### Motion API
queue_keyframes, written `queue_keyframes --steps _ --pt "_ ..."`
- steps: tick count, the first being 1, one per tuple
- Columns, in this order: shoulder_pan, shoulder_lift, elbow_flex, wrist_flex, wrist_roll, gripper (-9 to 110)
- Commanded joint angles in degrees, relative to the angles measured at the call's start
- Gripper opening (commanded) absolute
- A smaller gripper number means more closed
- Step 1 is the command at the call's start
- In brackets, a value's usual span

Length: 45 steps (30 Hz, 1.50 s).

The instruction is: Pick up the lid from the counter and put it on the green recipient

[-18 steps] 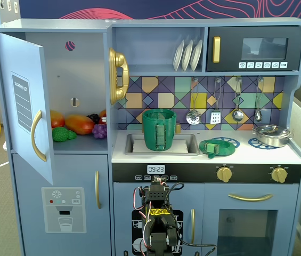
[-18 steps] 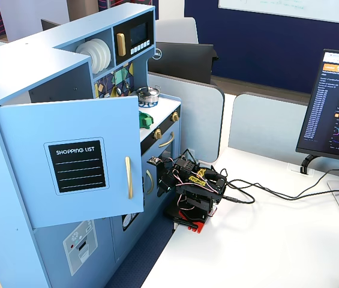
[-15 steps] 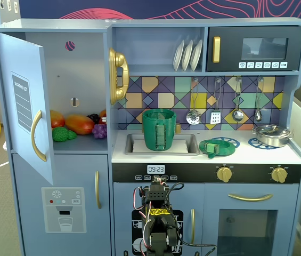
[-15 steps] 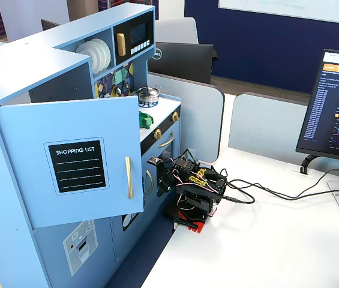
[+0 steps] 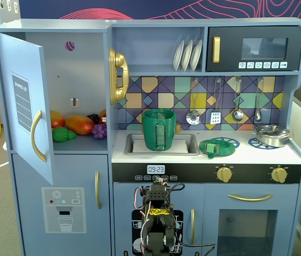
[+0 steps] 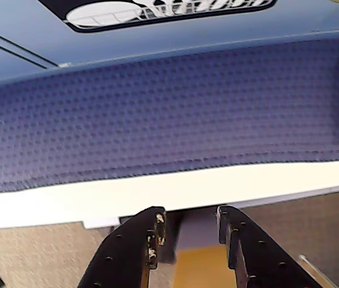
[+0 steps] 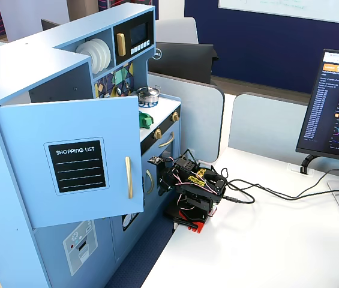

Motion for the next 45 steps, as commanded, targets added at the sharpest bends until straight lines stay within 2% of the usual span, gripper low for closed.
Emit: queue_keyframes --steps 1,3,5,9,12,15,25,31,45 --pt "7.7 -6.3 -7.8 -21.4 -4.7 0" --pt "10.9 -11.2 -14.5 -32.5 -6.1 0" --pt "14.5 -16.0 -21.6 -38.6 -8.2 0" --pt "22.0 -22.6 -32.8 -41.8 -9.7 0" --pt "26.8 -24.2 -34.1 -47.8 -10.3 0" --pt "29.4 -24.5 -33.4 -53.5 -8.9 8" --pt "34.2 -31.4 -33.1 -67.5 -4.6 45" --pt "35.2 -38.2 -35.6 -72.9 -3.7 50" --pt "33.7 -53.6 -46.0 -76.5 -4.0 46"
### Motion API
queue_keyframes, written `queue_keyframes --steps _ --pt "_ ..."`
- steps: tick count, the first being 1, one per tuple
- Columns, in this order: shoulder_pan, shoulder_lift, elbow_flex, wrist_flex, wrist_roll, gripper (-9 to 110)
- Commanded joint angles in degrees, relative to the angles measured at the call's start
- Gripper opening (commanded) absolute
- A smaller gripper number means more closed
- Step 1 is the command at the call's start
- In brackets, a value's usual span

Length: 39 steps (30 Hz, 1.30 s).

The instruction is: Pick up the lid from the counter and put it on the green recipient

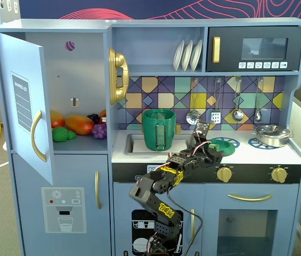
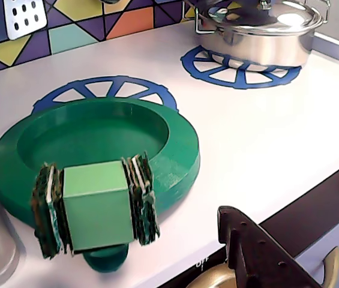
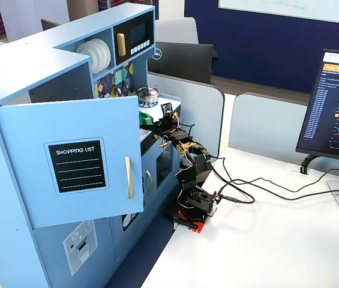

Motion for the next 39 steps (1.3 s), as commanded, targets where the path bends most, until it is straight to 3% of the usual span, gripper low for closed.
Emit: queue_keyframes --steps 1,19,22,25,26,39 --pt "-0.9 -3.3 -7.0 -2.4 0.1 46" --pt "-4.7 -19.5 -20.8 -3.2 -1.1 39" --pt "-5.4 -20.3 -21.2 -3.1 -1.7 30" --pt "-6.6 -20.9 -20.7 -2.9 -5.8 3" --pt "-6.9 -21.1 -20.5 -3.2 -6.1 0" --pt "-6.3 -18.3 -24.6 -4.7 -1.6 0"
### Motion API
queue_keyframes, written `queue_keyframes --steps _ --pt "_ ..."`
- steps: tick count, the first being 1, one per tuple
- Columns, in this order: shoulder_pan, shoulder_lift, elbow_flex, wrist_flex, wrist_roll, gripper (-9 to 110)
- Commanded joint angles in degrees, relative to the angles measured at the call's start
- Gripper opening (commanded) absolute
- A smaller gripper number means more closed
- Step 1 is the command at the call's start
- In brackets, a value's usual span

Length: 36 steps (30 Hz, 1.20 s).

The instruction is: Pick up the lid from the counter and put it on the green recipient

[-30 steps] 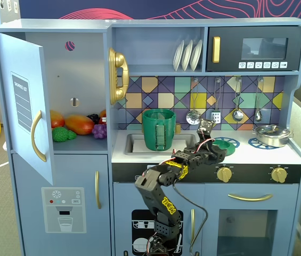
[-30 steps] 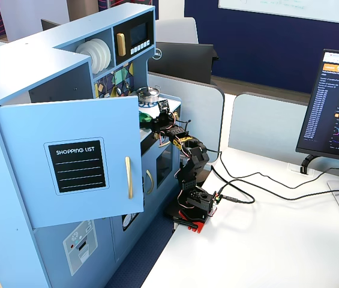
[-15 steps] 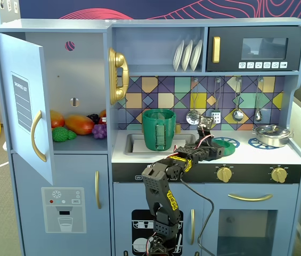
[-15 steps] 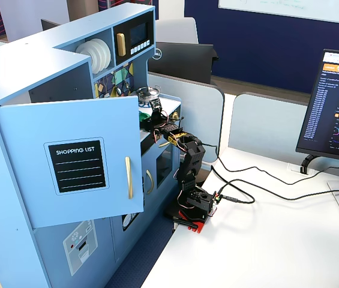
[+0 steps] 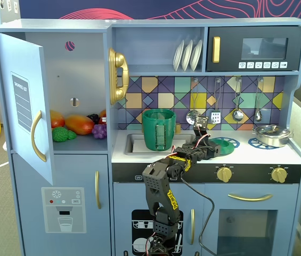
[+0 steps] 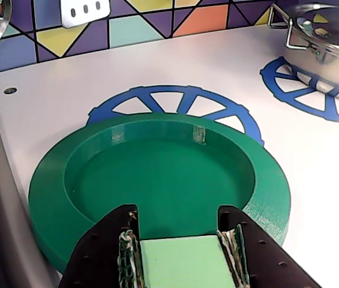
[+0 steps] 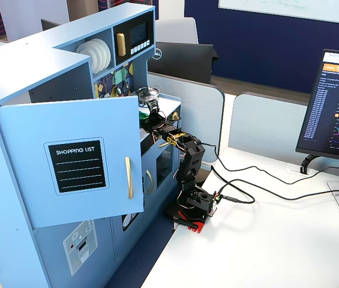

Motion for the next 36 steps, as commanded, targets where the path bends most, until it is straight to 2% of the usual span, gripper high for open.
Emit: queue_keyframes --steps 1,9,19,36 --pt "0.4 3.5 -9.1 0.3 1.7 0" --pt "-0.4 7.6 -22.6 10.8 7.8 0" --pt "-12.0 10.9 -36.0 24.1 7.5 0" --pt "-26.2 7.4 -37.9 27.3 1.3 0"
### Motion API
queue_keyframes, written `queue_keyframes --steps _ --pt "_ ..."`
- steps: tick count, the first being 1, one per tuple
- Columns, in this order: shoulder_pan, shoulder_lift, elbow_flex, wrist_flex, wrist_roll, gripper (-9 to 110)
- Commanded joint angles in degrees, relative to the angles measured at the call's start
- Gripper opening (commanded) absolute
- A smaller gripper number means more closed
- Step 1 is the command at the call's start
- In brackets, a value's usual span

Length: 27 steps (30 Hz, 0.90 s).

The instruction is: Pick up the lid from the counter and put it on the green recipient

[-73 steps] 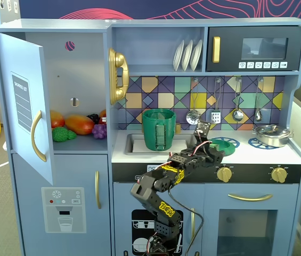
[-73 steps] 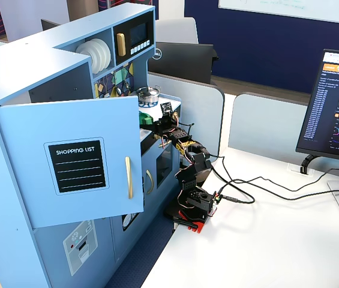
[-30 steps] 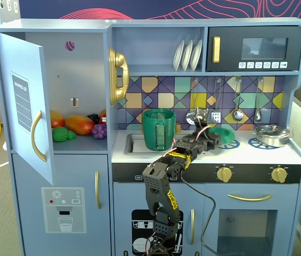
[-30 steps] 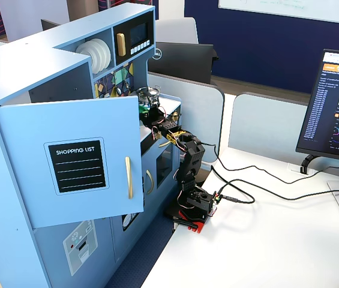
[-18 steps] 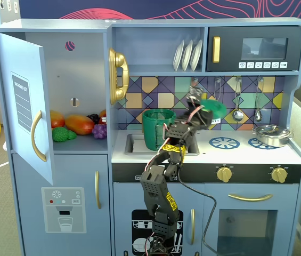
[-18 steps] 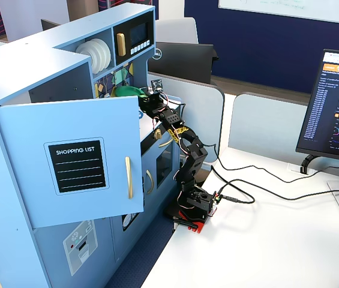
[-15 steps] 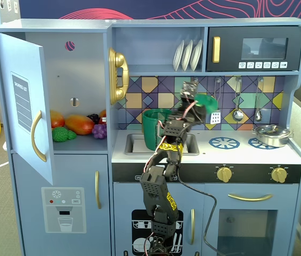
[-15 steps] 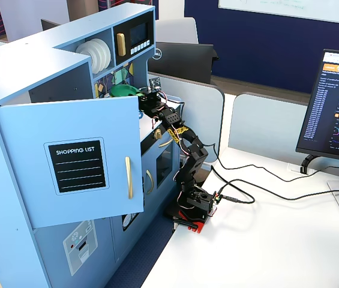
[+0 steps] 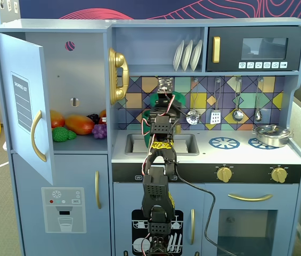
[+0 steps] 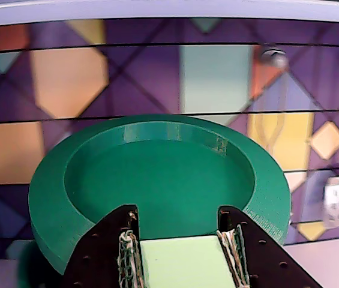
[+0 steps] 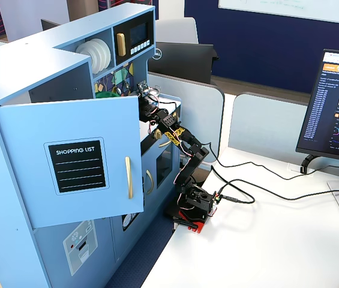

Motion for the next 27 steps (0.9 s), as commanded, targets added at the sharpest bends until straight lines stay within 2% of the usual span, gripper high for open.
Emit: queue_keyframes --steps 1,27 --pt "-2.4 -0.1 -4.9 0.1 -1.4 0" --pt "-4.9 -5.0 -4.8 0.8 -3.5 0"
